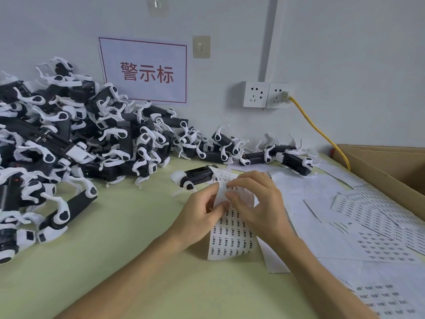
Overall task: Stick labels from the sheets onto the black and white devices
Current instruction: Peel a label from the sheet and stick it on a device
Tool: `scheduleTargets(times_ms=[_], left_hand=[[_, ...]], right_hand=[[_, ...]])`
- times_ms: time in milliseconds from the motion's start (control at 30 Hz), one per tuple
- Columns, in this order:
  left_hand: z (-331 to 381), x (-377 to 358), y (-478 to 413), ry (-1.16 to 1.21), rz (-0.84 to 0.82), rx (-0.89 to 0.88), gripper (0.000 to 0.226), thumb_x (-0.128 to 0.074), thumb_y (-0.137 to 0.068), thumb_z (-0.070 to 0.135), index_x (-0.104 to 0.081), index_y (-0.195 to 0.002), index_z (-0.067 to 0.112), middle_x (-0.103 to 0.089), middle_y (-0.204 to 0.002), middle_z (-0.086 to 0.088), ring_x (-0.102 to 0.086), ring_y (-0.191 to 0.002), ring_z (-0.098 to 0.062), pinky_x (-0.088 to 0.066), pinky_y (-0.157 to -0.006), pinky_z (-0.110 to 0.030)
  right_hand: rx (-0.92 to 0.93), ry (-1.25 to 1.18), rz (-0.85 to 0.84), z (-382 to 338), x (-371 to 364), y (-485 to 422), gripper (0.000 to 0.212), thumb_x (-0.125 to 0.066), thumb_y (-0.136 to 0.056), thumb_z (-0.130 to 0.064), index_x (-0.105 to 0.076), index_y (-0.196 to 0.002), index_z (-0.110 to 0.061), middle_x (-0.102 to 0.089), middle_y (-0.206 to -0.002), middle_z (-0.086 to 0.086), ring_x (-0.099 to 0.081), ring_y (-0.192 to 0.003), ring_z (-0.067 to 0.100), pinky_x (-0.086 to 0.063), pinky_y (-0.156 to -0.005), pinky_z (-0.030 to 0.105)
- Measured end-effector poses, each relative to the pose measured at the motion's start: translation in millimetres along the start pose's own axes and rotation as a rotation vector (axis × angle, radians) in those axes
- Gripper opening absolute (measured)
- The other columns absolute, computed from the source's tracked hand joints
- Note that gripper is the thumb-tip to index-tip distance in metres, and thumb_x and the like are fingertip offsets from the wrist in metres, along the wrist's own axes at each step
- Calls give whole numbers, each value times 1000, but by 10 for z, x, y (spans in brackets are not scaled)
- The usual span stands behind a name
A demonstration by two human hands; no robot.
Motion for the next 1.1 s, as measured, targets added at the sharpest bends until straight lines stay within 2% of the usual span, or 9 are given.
scheduleTargets(times_ms=[100,200,433,667,800,867,933,1000,1100], left_hand=[[34,2,12,-80,-2,-35,28,-60,-95,22,-52,-91,-5,-42,-69,-19,-36,-62,-15,-32,-58,-35],[41,5,20,-115,-5,-39,23,-61,-99,12,-49,-86,-1,-35,-65,-1,-32,-61,-11,-28,-56,-27],[59,-4,18,-158,-21,-46,24,-59,-100,9,-44,-84,1,-32,-67,1,-29,-61,-10,-27,-57,-29],[69,-12,27,-178,-44,-57,31,-56,-100,13,-37,-76,19,-28,-65,10,-27,-61,-10,-25,-55,-29],[57,-36,36,-151,-80,-54,22,-54,-99,16,-43,-80,12,-35,-66,6,-32,-61,-10,-28,-55,-34],[49,-60,45,-128,-106,-41,20,-54,-100,14,-45,-83,9,-38,-66,4,-34,-61,-10,-30,-55,-32],[39,-74,44,-121,-121,-18,17,-54,-100,16,-47,-87,6,-43,-68,-7,-37,-63,-11,-33,-57,-31],[19,-79,36,-104,-135,14,18,-53,-98,20,-51,-93,3,-52,-77,-19,-46,-66,-18,-40,-61,-39],[-34,-88,37,-82,-185,79,13,-56,-97,15,-63,-105,7,-70,-94,-9,-68,-88,-24,-54,-79,-44]], right_hand=[[-29,-30,-19,30,1,-2,12,-82,-84,-15,-78,-95,-14,-68,-95,-3,-55,-92,5,-39,-88,14],[-56,-44,-35,40,-4,4,10,-82,-85,-15,-78,-94,-15,-68,-93,-5,-57,-88,4,-40,-82,12],[-86,-108,-29,55,11,1,11,-83,-82,-9,-79,-90,-15,-67,-87,-8,-60,-82,7,-40,-74,10],[-88,-165,-32,58,14,-7,8,-83,-81,-9,-80,-85,-15,-66,-83,-9,-60,-77,6,-39,-69,10],[-111,-173,-33,50,33,-8,11,-80,-82,-7,-77,-78,-17,-67,-80,-11,-61,-74,9,-41,-65,14],[-132,-186,-24,58,52,-12,12,-76,-82,-8,-75,-76,-17,-67,-79,-11,-61,-73,12,-42,-64,16],[-153,-176,-24,70,48,-17,14,-75,-83,-5,-74,-76,-17,-67,-78,-10,-61,-73,13,-42,-64,16],[-189,-174,-10,95,43,-16,16,-75,-85,-2,-74,-79,-17,-69,-77,-11,-62,-73,12,-42,-64,14],[-261,-214,25,159,47,-3,17,-73,-88,1,-74,-82,-16,-71,-73,-11,-65,-69,13,-48,-64,18]])
Point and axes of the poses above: each hand's wrist, its own y-axis away from the middle knuckle, its own x-axis out of the back of the hand, z = x × y, the point moved 7 cm from there along -y, towards the middle knuckle
